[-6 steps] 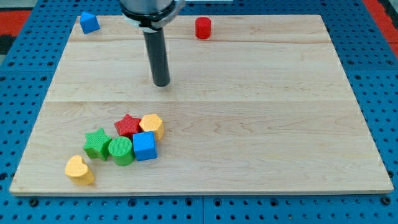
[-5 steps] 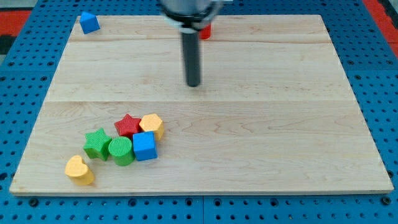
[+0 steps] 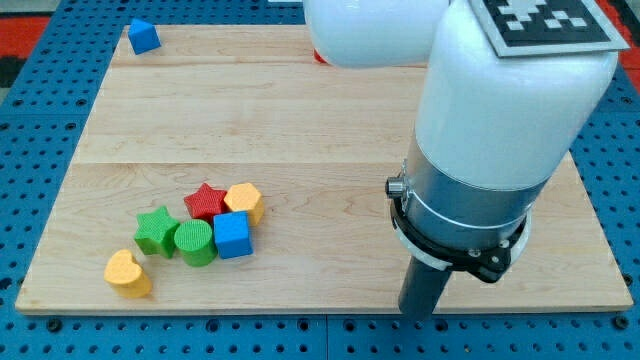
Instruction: Place your arm below the yellow heart
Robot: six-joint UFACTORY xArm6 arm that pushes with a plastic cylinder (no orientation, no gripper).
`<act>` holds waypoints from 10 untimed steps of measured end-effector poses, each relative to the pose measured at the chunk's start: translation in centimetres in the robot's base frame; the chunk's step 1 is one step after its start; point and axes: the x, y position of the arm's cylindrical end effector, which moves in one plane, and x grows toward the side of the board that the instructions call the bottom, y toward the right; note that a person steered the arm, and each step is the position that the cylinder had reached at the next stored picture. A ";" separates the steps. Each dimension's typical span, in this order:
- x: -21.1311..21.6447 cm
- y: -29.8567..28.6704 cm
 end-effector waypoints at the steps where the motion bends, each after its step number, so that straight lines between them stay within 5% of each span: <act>1: 0.0 -0.3; 3: -0.1 -3.5; 10: -0.1 -31.4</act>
